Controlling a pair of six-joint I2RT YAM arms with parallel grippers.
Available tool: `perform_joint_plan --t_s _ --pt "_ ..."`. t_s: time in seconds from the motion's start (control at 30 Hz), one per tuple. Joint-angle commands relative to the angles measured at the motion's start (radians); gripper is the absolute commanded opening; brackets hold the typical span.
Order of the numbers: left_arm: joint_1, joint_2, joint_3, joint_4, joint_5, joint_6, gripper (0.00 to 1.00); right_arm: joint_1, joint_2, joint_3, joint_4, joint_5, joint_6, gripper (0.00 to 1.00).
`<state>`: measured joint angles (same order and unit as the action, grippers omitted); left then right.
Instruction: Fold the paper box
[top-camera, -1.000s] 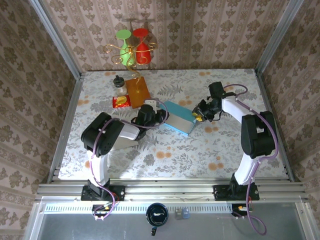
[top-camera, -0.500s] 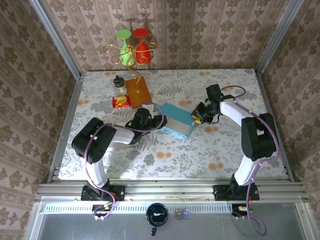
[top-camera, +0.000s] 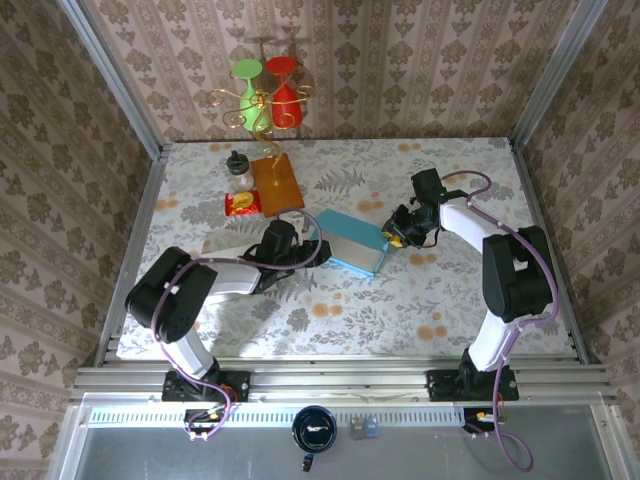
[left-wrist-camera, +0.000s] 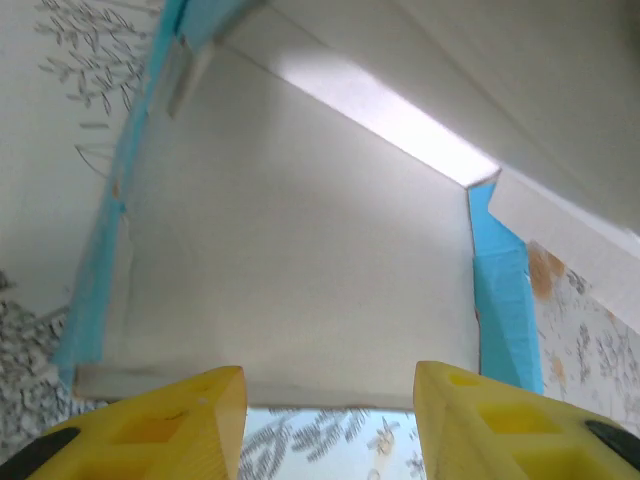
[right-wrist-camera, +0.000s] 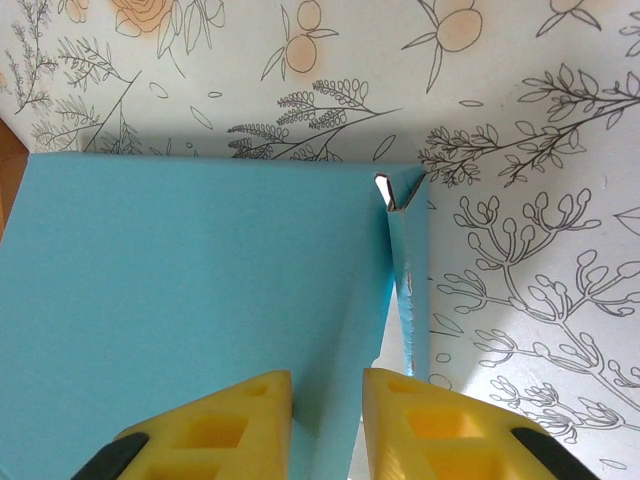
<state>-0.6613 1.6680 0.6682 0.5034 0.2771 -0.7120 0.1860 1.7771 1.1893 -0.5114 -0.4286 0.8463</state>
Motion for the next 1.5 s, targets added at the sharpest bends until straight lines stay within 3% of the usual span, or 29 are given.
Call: perform_joint_plan --t_s 0.0,0.23,0.37,0.47,0.63,0.73,0.93,1.17,1.47 --pt "-0.026 -0.078 -0.029 -0.101 0.018 0.005 0.48 0.005 -0.031 -0.013 -0.016 0.030 -0.027 0.27" --pt "-0.064 -0.264 -0.050 -0.258 -0.041 0.030 0.48 0.004 -0.028 -0.008 -0.021 0.043 -0.047 0.29" --pt "-0.055 -0.402 0.045 -0.480 -0.086 0.081 0.48 0.005 -0.028 -0.001 -0.043 0.047 -0.070 0.32" --pt "0.005 -0.430 0.173 -0.661 -0.088 0.137 0.49 0.005 -0.034 0.003 -0.056 0.052 -0.085 0.35" --pt "0.166 -0.316 0.425 -0.880 0.005 0.250 0.50 0.005 -0.042 0.008 -0.066 0.056 -0.096 0.39" --pt "0.237 -0.167 0.585 -0.964 0.075 0.315 0.51 0.005 -0.037 0.008 -0.067 0.054 -0.101 0.40" --pt "0.247 0.104 0.843 -1.059 0.141 0.402 0.51 0.005 -0.042 0.009 -0.073 0.065 -0.113 0.45" --pt "0.222 0.269 0.926 -1.032 0.193 0.435 0.47 0.005 -0.046 0.007 -0.067 0.044 -0.100 0.49" --pt "0.169 0.278 0.820 -0.923 0.215 0.381 0.40 0.007 -0.053 -0.016 -0.052 0.030 -0.092 0.50"
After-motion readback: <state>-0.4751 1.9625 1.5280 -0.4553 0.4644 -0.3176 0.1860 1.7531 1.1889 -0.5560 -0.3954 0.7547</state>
